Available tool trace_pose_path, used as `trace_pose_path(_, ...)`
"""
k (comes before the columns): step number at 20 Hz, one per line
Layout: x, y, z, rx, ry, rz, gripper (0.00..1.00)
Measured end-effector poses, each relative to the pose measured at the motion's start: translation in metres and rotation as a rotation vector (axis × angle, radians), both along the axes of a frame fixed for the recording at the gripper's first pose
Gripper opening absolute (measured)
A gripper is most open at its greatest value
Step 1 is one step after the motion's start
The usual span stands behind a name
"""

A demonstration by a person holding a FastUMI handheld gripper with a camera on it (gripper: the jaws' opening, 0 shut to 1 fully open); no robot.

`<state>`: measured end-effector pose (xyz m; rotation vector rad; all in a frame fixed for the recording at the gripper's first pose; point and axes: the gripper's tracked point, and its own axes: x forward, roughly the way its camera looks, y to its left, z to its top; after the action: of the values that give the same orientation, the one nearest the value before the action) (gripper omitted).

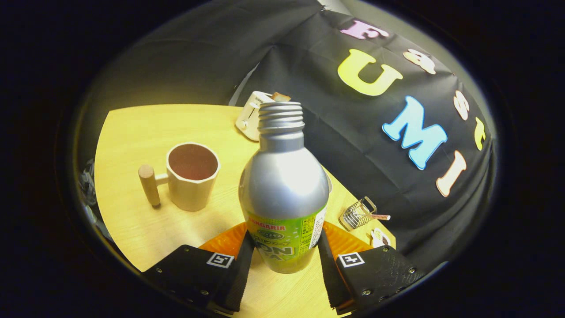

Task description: Take the bottle from table, then pour the juice into the cup, finally place the bottle on the coaster

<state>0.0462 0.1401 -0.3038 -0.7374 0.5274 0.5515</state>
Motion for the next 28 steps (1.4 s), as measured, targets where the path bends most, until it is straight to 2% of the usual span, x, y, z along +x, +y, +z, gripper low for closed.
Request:
trace_pose_path(14, -0.005, 0.021, -0.018, -0.241, -0.041, 0.135, 0.72)
trace_pose_path(21, 0.005, 0.015, -0.025, -0.369, -0.023, 0.136, 0.72)
trace_pose_path(28, 0.013, 0.016, -0.025, -0.521, -0.038, 0.194, 0.72)
